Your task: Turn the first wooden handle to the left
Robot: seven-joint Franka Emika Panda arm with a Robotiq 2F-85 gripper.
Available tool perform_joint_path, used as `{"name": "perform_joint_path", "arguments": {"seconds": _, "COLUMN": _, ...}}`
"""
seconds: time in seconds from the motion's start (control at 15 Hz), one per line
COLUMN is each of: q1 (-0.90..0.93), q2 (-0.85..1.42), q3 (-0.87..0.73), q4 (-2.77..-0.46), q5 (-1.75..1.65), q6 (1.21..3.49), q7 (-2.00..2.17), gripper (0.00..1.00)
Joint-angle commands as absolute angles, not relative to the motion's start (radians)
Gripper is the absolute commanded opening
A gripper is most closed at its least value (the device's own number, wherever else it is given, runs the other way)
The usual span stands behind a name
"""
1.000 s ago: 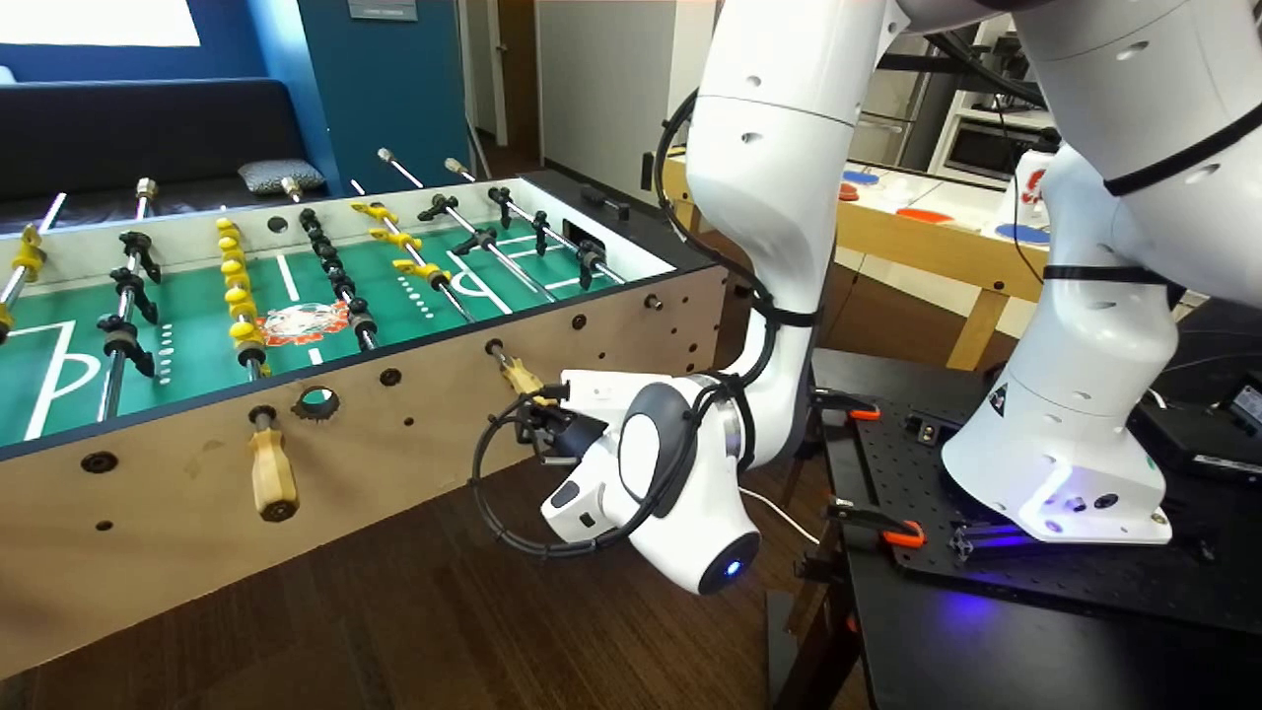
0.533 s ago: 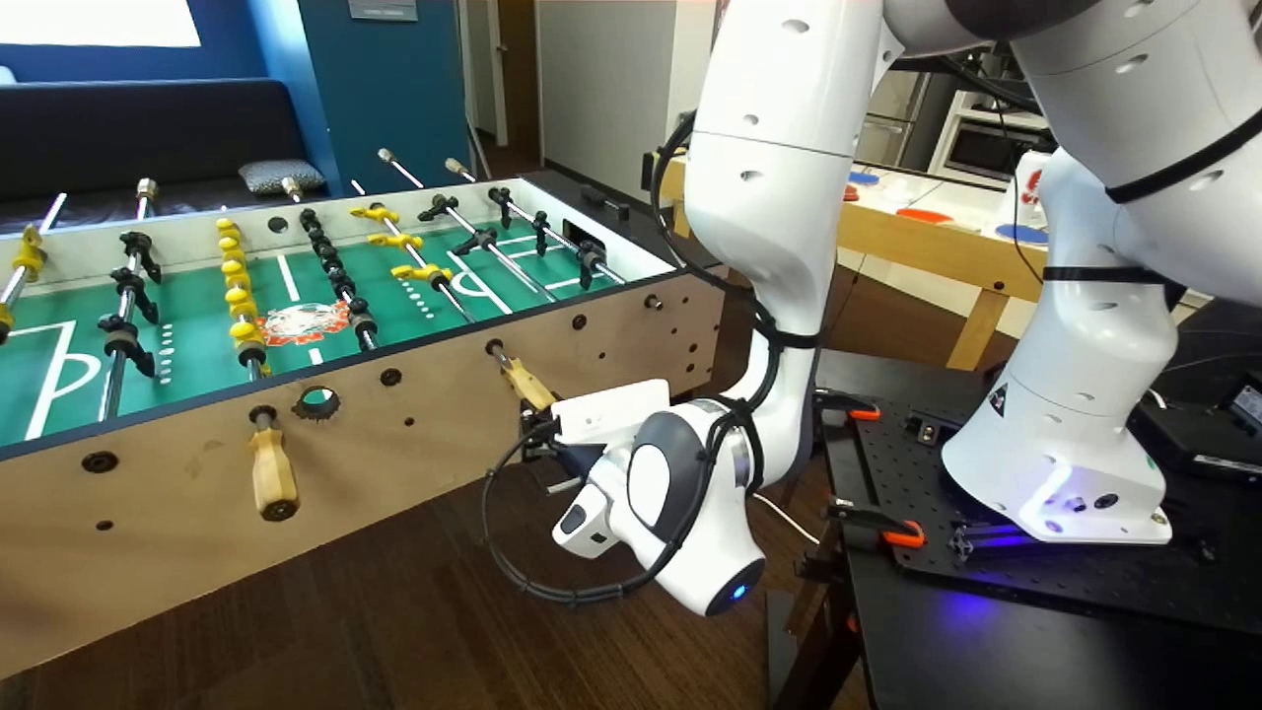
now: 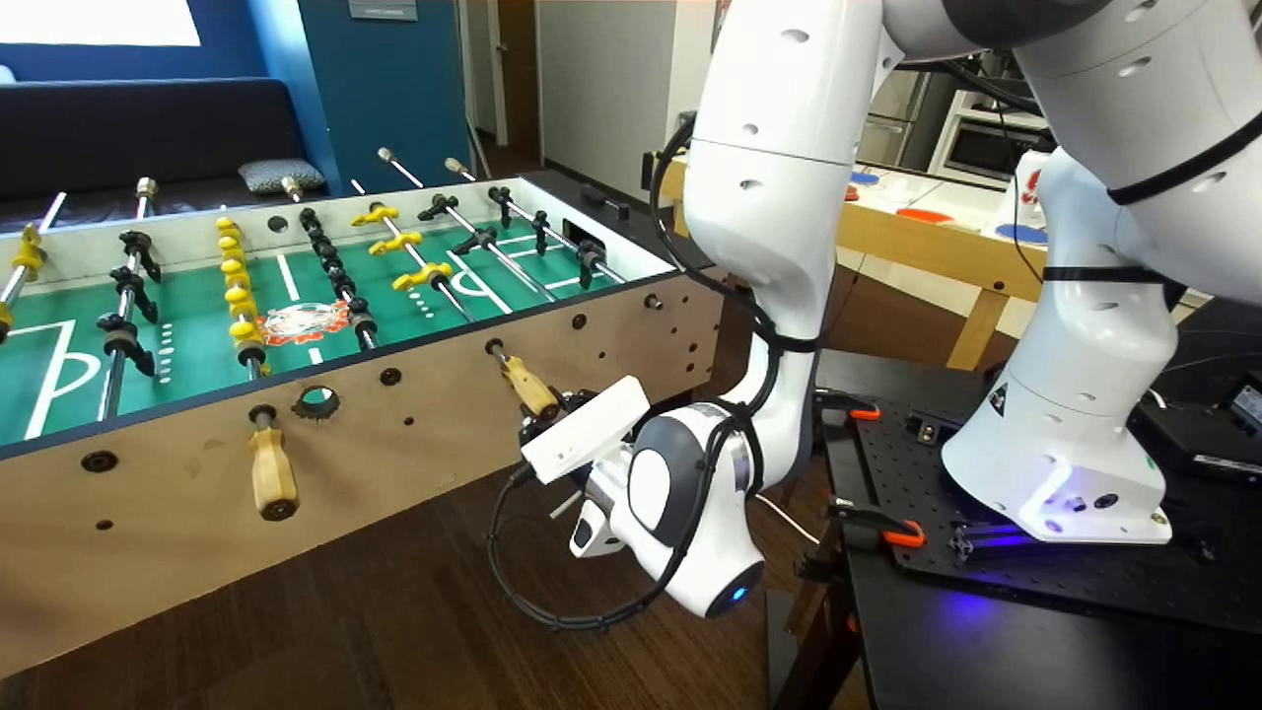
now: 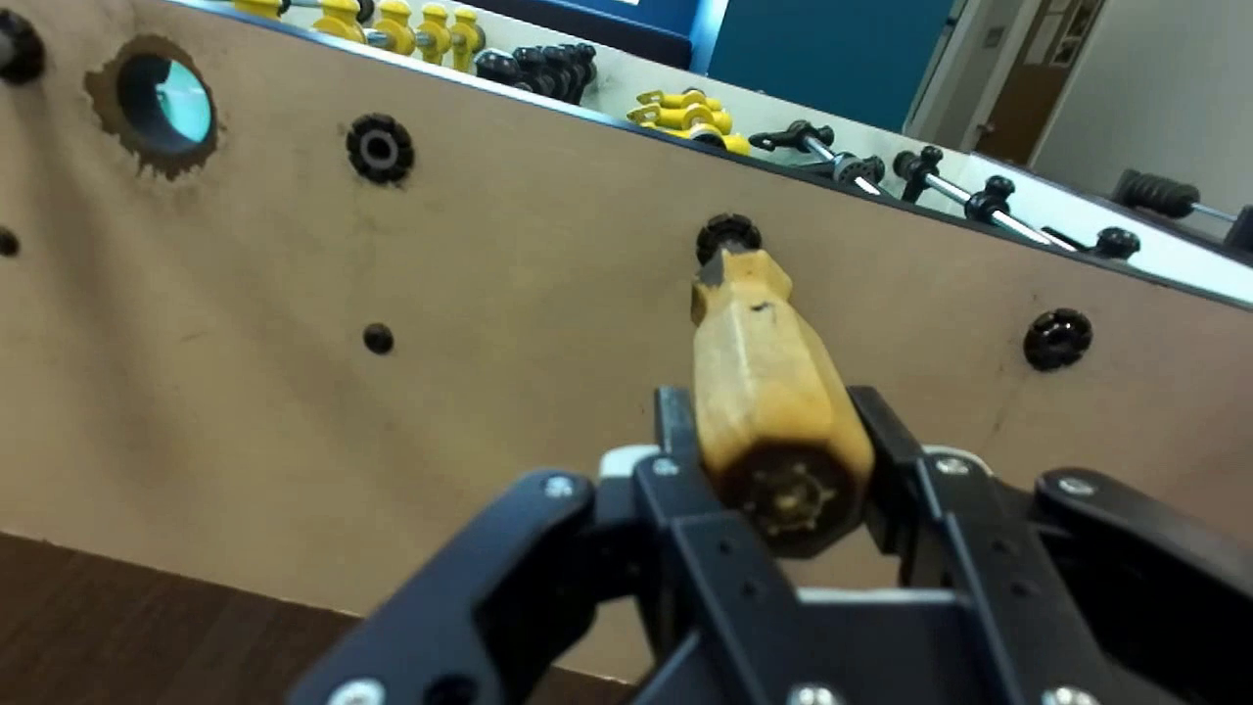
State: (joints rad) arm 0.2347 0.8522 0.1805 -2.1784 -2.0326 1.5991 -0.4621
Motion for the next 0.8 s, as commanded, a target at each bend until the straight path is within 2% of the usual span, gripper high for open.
{"name": "perform_joint_path", "arguments": {"seconds": 0.0, "q1": 0.246, "q2": 0.838, "q3": 0.153, "q4": -2.170, "q5": -2.067, "q6": 1.677, "q7": -0.655, "gripper": 0.16}}
{"name": "perform_joint_path", "arguments": {"seconds": 0.73, "q1": 0.241, "q2": 0.829, "q3": 0.168, "q4": -2.150, "q5": -2.014, "q6": 1.713, "q7": -1.226, "gripper": 0.16}}
